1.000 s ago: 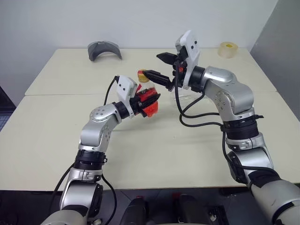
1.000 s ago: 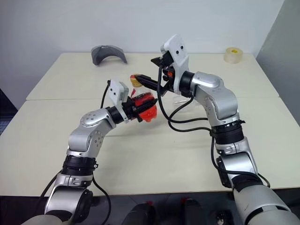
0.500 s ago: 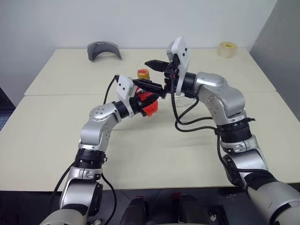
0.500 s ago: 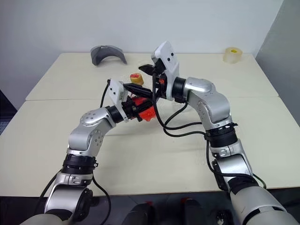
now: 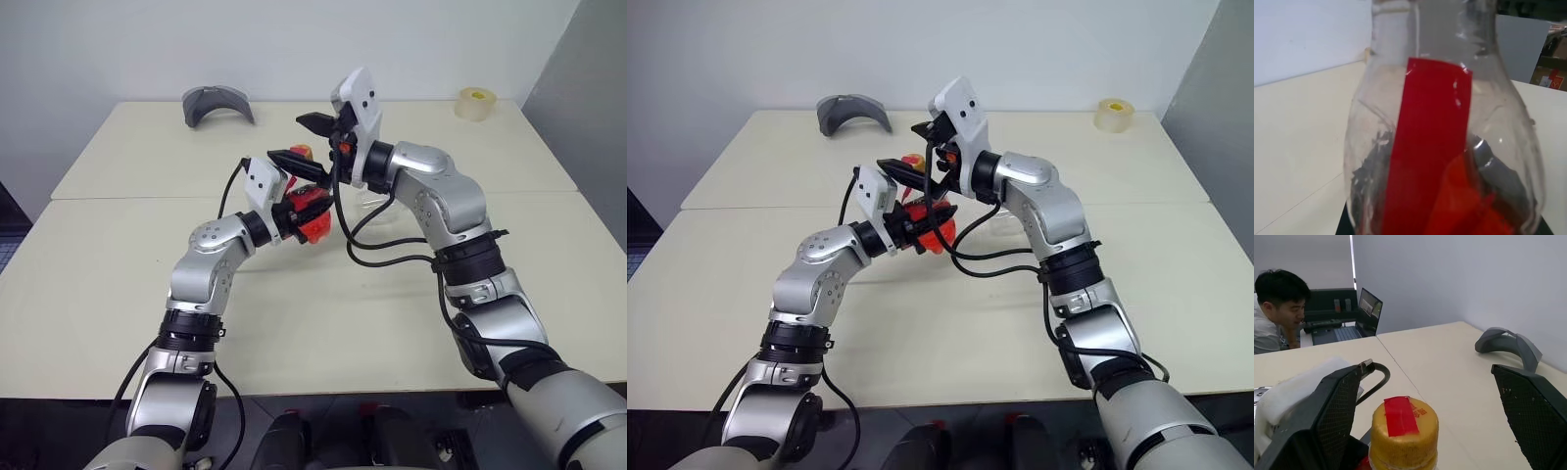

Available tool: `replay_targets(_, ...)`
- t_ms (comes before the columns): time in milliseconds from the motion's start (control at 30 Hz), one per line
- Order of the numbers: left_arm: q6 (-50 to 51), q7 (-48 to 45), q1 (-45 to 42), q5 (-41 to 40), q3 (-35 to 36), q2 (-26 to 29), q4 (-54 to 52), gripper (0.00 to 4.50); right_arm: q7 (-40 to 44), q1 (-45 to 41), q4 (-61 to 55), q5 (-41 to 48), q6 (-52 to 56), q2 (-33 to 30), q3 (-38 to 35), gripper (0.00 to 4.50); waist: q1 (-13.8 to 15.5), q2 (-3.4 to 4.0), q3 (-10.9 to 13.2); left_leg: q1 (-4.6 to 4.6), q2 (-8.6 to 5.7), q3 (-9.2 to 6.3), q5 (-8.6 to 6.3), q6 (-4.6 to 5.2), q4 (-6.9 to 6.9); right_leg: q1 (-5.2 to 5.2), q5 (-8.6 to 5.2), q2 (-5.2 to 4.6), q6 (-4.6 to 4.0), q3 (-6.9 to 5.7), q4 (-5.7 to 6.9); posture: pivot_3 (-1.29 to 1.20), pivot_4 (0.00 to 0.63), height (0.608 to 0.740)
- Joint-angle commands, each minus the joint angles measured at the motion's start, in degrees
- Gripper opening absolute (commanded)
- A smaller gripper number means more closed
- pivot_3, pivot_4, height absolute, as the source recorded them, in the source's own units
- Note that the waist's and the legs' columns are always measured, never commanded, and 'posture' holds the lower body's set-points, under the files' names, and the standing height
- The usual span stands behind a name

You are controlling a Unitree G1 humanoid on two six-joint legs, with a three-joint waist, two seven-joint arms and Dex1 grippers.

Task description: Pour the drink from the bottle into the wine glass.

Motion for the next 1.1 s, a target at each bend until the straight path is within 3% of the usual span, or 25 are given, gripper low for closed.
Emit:
replay_targets(33,-1.77,-0.21,-1.8,-0.31,-0.02,-0.21,-3.16,1.28,0.1,-1.27,-1.54,-0.75,-1.36,-0.69,-0.36,4.5,0.0,0.0,0.0,0.0,0.0,0.0,0.0,0.0,0.0,0.0,0.0,0.0,0.0,0.0,0.0,0.0,0.15,0.74)
replay_targets(567,-2.69,-0.46,-3.07,-0.19,0.46,-0.34,-1.12,1.28,5.7,10.39,-17.76,3.56,10.69,-21.74,-5.59,4.5,-0.15,0.0,0.0,-0.02,0.01,0.02,-0.03,0.05,-0.01,0.01,0.0,0.01,0.0,0.01,-0.01,0.0,0.15,0.74)
replay_targets(767,-2.91,-0.44,-3.48,-0.1,-0.01,-0.97,-0.8,1.28,4.89,10.44,-22.57,8.67,15.5,-18.27,-5.38,4.5,-0.19,0.0,0.0,-0.02,0.07,0.02,-0.03,0.06,-0.01,0.02,0.0,0.06,0.0,0.01,-0.01,0.0,0.15,0.74)
replay_targets(1100,-2.26,-0.53,-3.41,-0.26,-0.17,-1.13,-1.61,1.28,0.41,6.14,-18.61,7.95,13.8,-9.0,-3.47,4.5,0.05,0.0,0.0,-0.02,0.04,0.01,0.0,0.01,0.01,0.02,0.0,0.03,0.0,0.0,-0.02,0.0,0.15,0.74)
